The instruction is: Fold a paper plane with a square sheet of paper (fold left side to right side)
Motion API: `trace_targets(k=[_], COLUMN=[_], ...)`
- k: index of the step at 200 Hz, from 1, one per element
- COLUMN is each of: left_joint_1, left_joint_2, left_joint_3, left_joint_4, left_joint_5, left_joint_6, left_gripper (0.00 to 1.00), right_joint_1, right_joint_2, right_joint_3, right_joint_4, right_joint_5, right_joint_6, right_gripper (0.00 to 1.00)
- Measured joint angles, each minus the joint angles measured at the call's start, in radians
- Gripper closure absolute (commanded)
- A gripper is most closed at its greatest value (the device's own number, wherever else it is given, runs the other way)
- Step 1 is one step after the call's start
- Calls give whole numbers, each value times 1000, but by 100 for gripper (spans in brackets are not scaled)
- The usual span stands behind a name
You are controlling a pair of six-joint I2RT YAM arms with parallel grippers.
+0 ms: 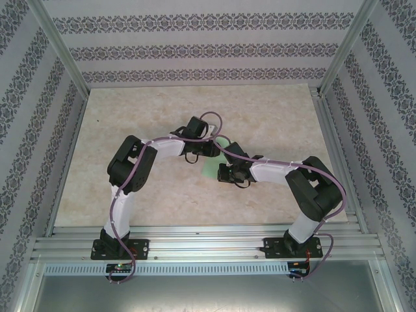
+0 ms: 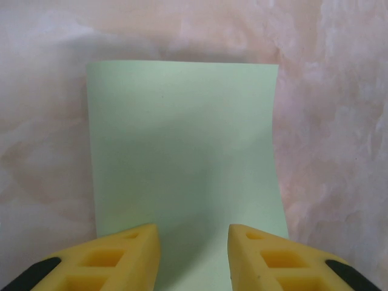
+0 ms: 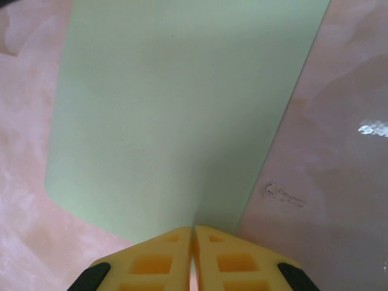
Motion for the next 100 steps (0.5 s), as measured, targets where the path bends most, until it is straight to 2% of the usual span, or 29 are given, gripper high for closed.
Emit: trace_targets(k=[100], left_joint_1=[1], left_joint_2=[74], left_joint_3=[132], left_joint_4=[-60], left_joint_5=[-3], left_joint_6=[0], left_gripper=[57], right_joint_1=[0], right_joint_2=[11], right_joint_3=[4], right_joint_4=[21], right_joint_5=[11], right_joint_6=[0], right_gripper=[89])
